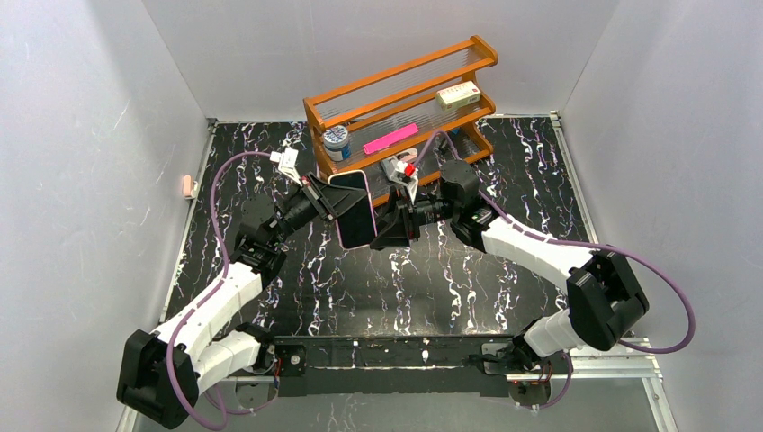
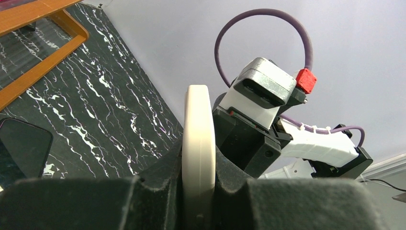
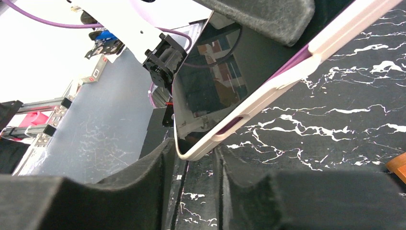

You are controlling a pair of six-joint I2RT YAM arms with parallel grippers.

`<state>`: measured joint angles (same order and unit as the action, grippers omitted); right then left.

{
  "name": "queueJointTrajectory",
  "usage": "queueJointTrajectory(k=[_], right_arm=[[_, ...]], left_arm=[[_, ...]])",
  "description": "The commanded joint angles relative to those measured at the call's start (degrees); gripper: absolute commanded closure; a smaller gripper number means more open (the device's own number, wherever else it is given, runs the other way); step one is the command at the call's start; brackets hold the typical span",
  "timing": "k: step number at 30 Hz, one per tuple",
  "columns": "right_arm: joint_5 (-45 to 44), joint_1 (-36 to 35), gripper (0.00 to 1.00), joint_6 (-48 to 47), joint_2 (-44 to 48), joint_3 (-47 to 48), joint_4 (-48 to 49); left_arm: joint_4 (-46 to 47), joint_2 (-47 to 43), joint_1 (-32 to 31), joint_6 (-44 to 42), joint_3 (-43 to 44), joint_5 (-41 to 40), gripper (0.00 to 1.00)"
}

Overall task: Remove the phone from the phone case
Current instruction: Remove the phone case from the phone.

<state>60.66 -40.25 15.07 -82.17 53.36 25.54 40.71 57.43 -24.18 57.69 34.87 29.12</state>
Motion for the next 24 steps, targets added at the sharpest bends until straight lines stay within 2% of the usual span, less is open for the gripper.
queueJointTrajectory(k=[1,6,9,18,24], right_arm=[[1.12,-0.27,0.7,0.36,-0.62,1.93,3.59],[1.37,-0.27,0.9,-4.31,-0.58,1.93,1.18],[1.5,-0.25,0.99,-8.07,0.04,1.9,0.47],[1.3,-0.26,0.99,-21.85,1.14,4.41,-4.3],[1.45,-0.24,0.99,-27.22,1.09,6.58,-7.27]], left_arm=[[4.64,-1.97,-0.42,1.46,1.95,-0.92,1.0],[4.69,-1.7,-0.42,3.7,2.03,-1.22,1.0],[4.68,-1.14,-0.51,6.04,2.13,-1.14,1.0],[4.69,0.65,-0.91,11.78,2.23,-0.43,1.0],[4.64,1.14,-1.28,13.23,2.37,0.02,1.0]])
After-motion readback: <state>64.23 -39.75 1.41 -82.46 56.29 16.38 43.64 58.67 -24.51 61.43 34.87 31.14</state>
